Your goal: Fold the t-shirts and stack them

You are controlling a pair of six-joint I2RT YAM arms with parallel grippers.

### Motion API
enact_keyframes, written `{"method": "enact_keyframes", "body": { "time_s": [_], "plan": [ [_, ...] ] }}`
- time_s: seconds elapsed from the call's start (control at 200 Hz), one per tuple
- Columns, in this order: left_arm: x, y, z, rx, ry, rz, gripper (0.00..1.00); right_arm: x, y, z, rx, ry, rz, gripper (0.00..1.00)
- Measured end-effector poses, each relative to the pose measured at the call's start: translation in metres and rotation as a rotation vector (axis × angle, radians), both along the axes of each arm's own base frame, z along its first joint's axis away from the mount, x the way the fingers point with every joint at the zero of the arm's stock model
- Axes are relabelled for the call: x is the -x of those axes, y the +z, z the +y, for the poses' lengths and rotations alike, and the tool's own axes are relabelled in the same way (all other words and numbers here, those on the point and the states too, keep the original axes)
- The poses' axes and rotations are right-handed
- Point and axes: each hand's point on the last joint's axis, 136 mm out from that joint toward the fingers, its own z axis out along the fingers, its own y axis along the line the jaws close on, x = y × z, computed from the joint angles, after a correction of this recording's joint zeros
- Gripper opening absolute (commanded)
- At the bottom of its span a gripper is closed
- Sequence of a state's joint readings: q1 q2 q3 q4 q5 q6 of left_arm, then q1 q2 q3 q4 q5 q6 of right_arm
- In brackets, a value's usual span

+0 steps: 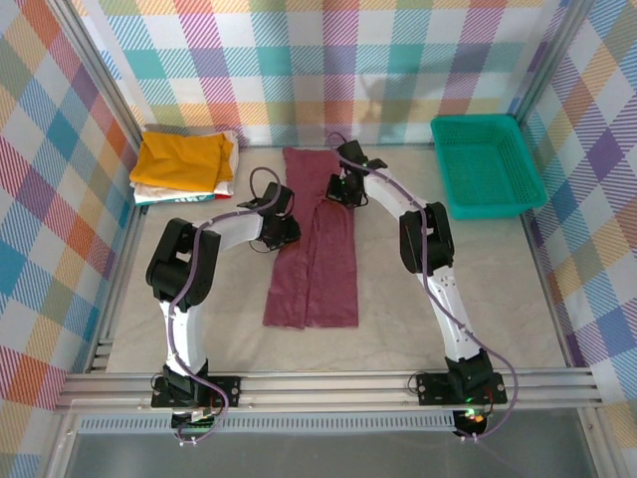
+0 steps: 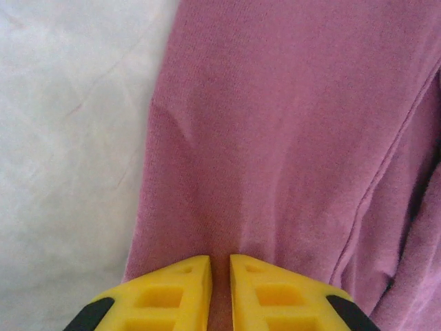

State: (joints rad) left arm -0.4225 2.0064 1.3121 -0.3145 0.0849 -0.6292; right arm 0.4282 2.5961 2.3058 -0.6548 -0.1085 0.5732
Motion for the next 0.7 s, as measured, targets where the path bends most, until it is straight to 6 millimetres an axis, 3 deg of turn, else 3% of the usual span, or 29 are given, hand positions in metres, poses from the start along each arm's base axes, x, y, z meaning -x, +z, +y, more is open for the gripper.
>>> {"method": "enact_keyframes", "body": {
  "time_s": [0.165,0.26,0.39,0.535,0.7],
  "plan": [
    [-0.021,0.001,-0.003,0.000,0.049,-0.025,0.18,-0.009,0.001,0.001,-0.007,-0.017,-0.004,0.12],
    [-0.029,0.002,0.002,-0.008,0.068,-0.033,0.18,-0.007,0.002,0.002,-0.019,-0.016,0.002,0.23],
    [-0.029,0.004,0.008,-0.021,0.081,-0.029,0.22,0.009,0.013,0.002,-0.032,0.009,0.034,0.32],
    [-0.003,0.022,0.022,-0.040,0.086,-0.025,0.34,0.054,0.055,-0.006,-0.075,0.065,0.054,0.37],
    [0.054,0.087,0.045,-0.012,0.070,-0.117,0.46,0.150,0.128,-0.024,-0.183,0.159,-0.030,0.42]
  ]
}}
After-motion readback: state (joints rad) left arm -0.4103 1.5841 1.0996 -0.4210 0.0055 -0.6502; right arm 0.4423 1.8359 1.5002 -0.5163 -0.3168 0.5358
